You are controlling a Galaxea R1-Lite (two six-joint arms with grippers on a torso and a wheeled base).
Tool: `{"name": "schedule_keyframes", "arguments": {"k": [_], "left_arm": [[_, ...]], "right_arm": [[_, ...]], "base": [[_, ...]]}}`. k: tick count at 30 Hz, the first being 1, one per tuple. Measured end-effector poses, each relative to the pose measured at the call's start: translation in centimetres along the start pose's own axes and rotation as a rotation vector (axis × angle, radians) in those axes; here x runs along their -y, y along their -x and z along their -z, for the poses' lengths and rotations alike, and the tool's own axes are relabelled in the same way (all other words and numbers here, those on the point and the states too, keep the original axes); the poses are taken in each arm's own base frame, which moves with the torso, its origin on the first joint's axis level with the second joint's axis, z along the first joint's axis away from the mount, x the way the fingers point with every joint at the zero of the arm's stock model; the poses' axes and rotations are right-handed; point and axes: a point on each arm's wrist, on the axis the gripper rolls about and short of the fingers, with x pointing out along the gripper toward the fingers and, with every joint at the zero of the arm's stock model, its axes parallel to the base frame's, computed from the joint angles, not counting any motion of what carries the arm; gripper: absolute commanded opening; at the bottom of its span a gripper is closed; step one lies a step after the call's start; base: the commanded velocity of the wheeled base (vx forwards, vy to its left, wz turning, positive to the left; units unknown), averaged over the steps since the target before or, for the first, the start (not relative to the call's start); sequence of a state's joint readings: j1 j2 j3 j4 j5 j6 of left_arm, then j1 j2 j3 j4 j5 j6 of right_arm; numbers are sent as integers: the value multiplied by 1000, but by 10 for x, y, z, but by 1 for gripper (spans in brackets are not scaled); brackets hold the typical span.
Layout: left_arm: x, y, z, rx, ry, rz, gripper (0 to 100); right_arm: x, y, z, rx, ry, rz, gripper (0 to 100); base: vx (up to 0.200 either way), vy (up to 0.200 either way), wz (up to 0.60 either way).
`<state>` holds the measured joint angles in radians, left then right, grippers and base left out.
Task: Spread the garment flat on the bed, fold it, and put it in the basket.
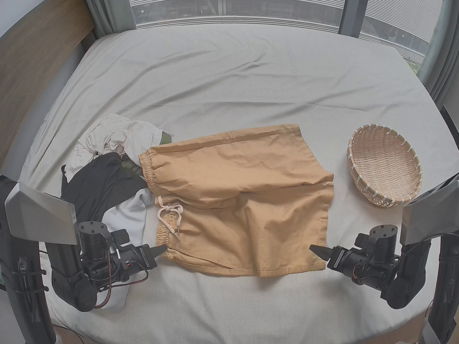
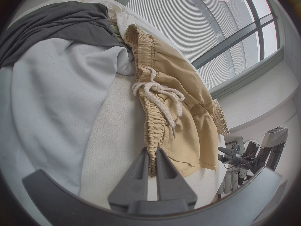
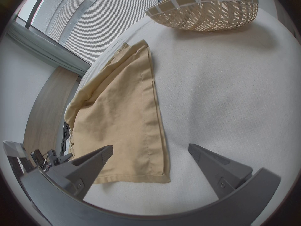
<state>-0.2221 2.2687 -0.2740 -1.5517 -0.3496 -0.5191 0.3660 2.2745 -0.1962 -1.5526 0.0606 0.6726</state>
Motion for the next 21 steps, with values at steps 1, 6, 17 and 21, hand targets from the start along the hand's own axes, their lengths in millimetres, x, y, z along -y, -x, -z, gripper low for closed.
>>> {"name": "schedule_keyframes", "arguments": {"k": [1, 6, 17, 21], "left_arm": [[0, 0, 0, 1, -1, 0, 0], [0, 1, 0, 2, -3, -4, 0], [0, 1, 0, 3, -3, -9, 0], [0, 0, 1, 3, -2, -11, 0]], "right_arm": [[-1, 0, 2, -8, 4, -4, 100], [-7, 0, 13, -49, 23, -15, 100], [-1, -6, 22, -89, 18, 16, 0], [0, -5, 22, -87, 19, 26, 0]], "base": [[0, 0, 0], [0, 0, 0], [0, 0, 0], [0, 0, 0]]}}
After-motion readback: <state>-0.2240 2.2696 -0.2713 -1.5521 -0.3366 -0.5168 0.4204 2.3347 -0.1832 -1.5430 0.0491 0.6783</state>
